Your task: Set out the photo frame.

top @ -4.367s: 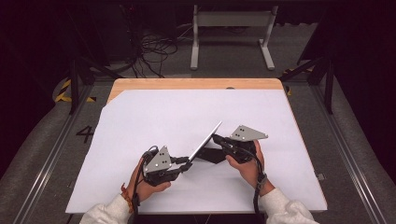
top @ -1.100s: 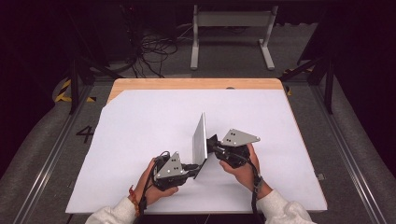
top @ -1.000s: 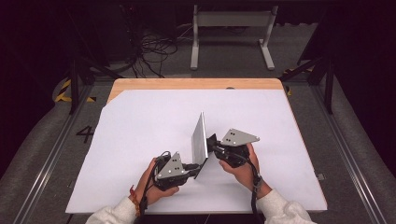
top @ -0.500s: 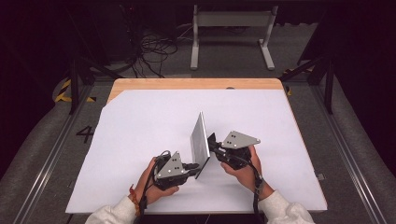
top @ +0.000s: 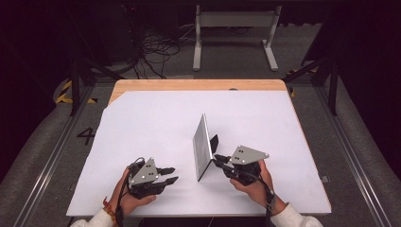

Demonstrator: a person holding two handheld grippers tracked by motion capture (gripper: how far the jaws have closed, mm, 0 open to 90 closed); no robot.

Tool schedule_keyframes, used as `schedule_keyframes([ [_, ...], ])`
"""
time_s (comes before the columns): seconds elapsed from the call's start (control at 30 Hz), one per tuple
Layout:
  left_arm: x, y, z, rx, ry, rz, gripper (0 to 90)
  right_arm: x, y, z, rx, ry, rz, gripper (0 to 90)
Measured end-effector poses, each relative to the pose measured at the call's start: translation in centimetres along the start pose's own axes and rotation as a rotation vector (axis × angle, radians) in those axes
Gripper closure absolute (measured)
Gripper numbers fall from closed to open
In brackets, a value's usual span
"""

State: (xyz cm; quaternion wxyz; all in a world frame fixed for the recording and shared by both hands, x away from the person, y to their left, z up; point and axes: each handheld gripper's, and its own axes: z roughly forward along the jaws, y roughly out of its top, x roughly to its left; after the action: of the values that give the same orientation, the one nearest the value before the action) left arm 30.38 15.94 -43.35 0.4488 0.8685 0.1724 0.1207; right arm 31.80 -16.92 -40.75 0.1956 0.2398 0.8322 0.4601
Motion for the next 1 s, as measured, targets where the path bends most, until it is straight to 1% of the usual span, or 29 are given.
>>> schedule_keyframes([
  [0.07, 0.1, -0.7, -0.4, 0.001, -0.004, -0.021, 62.8, 0.5, -0.2, -0.2, 0.012, 0.010, -0.004, 74.3],
  [0.17, 0.0, -1.5, -0.5, 0.026, 0.005, -0.038, 54.3, 1.2, -0.4, -0.7, 0.001, 0.008, 0.011, 67.1],
  [0.27, 0.0, -1.8, -0.4, 0.043, 0.013, -0.035, 49.7, 1.8, -0.4, -0.9, -0.018, 0.018, 0.023, 61.8],
  [0.37, 0.0, -1.6, 0.0, 0.045, 0.030, -0.033, 45.3, 2.5, -0.2, -0.8, -0.030, 0.041, 0.006, 58.2],
  [0.4, 0.1, -1.6, 0.1, 0.052, 0.034, -0.025, 43.2, 2.7, 0.0, -0.7, -0.033, 0.052, 0.000, 56.5],
  [0.43, 0.1, -1.6, 0.2, 0.057, 0.040, -0.026, 42.1, 2.7, 0.1, -0.7, -0.034, 0.055, -0.004, 55.6],
  [0.5, 0.2, -1.7, 0.5, 0.066, 0.043, -0.029, 39.1, 2.9, 0.2, -0.3, -0.036, 0.055, 0.009, 54.5],
  [0.57, 0.2, -1.7, 0.6, 0.074, 0.051, -0.023, 37.3, 2.9, 0.2, 0.4, -0.023, 0.058, 0.019, 53.9],
  [0.63, 0.2, -1.8, 0.7, 0.079, 0.055, -0.027, 36.2, 2.9, 0.3, 0.9, -0.028, 0.064, 0.026, 54.2],
  [0.8, 0.2, -1.8, 0.9, 0.090, 0.053, -0.025, 35.1, 2.9, 0.4, 1.9, -0.036, 0.032, 0.079, 51.9],
  [0.9, 0.1, -1.7, 1.0, 0.086, 0.047, -0.020, 35.0, 3.0, 0.3, 2.4, -0.027, 0.014, 0.088, 50.6],
  [1.0, 0.1, -1.7, 1.2, 0.089, 0.044, -0.023, 34.3, 2.9, 0.2, 3.0, -0.016, 0.016, 0.101, 50.7],
])
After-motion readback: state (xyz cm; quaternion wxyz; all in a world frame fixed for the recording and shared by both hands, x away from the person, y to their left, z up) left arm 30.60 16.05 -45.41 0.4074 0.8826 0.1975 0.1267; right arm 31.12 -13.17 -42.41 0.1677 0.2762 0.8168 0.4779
